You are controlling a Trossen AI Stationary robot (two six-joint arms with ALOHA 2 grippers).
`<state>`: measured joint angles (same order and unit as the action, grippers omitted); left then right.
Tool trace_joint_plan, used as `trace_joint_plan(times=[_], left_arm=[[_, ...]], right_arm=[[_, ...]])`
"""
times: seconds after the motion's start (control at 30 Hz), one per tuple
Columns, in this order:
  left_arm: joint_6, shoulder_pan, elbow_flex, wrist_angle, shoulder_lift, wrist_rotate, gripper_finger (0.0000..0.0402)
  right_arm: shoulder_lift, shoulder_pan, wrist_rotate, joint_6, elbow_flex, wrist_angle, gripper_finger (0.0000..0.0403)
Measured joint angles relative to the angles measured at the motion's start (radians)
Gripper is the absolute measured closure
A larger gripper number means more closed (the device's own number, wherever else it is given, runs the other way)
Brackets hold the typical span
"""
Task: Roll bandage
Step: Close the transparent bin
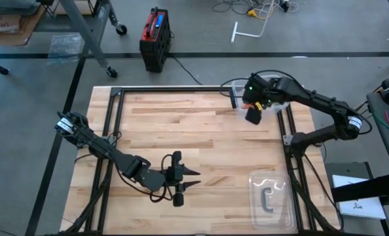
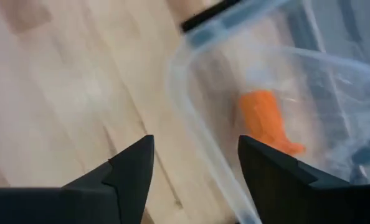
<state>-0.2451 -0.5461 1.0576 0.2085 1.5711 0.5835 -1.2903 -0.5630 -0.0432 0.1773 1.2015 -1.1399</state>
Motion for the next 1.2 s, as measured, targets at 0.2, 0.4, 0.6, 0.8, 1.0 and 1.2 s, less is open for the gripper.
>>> trace_joint_plan(times=[0.2, 0.4, 0.6, 0.8, 1.0, 1.2], left_arm=[[0.0, 0.0, 0.0, 0.0, 0.0, 0.0, 0.0285], [0.0, 0.0, 0.0, 0.0, 0.0, 0.0, 0.0287], [0.0, 0.0, 0.0, 0.0, 0.0, 0.0, 0.0287], [0.0, 0.003, 0.0, 0.007, 0.0, 0.0, 0.0287], [-0.003, 0.006, 0.0, 0.012, 0.0, 0.001, 0.0287], [-0.004, 0.006, 0.0, 0.014, 0.0, 0.0, 0.0287]], right_arm=[[0.0, -0.002, -0.013, 0.142, -0.015, -0.007, 0.0183], [-0.003, -0.001, -0.091, 0.381, -0.105, 0.025, 0.0201], [-0.004, 0.001, -0.114, 0.386, -0.181, 0.189, 0.0214], [-0.004, 0.027, 0.148, 0.255, -0.15, 0.32, 0.0226], [-0.004, 0.068, 0.369, 0.071, -0.07, 0.493, 0.0238], [-0.004, 0.092, 0.376, 0.052, 0.04, 0.397, 0.025]])
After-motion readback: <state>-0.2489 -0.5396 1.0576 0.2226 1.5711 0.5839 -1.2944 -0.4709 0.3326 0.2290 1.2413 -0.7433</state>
